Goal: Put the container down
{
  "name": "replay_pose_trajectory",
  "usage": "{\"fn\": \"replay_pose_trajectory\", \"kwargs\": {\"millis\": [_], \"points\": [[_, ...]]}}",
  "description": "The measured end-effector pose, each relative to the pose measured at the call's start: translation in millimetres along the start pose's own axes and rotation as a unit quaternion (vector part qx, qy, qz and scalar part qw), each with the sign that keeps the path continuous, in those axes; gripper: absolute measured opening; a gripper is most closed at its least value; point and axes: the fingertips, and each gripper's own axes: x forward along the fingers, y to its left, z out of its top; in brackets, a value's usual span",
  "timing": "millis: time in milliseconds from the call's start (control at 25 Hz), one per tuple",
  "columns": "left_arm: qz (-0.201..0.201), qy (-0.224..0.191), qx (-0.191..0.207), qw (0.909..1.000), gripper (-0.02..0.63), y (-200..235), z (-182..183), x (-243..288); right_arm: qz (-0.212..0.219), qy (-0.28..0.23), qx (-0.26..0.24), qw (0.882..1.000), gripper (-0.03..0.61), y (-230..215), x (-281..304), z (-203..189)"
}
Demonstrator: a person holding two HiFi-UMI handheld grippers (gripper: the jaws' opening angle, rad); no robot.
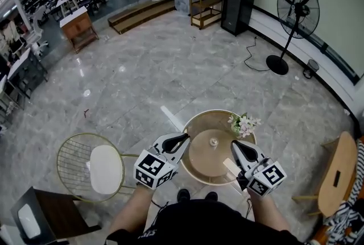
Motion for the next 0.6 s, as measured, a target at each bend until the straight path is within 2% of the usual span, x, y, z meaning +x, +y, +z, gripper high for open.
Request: {"fn": "replay_pose_trajectory", "kwargs": {"millis": [120,240,320,400,600], "points": [[-0.006,-0.013,-0.01,0.9998,0.021,-1.6,9.6,-9.1,0.002,-0.002,-0.001,1.0,0.012,0.6,-0.4,3.3],[0.033,-0.031,0.012,0.9989,0.018,5.1,13.3,-13.6,0.006,0.003,0.003,1.0,0.011,0.0,1.2,1.6],[0.043,-0.04,-0.004,0.9982,0.018,7.9,11.1,-13.3,0.014,0.01,0.005,1.0,0.011,1.2,7.4,-0.5],[0.037,-0.043,-0.022,0.9981,0.018,8.8,7.0,-12.1,0.028,0.014,0.001,0.999,0.011,6.9,16.4,-1.6],[0.013,-0.034,-0.025,0.999,0.017,4.9,-3.6,-2.3,0.04,0.012,-0.001,0.999,0.011,17.2,21.4,-3.5]]}}
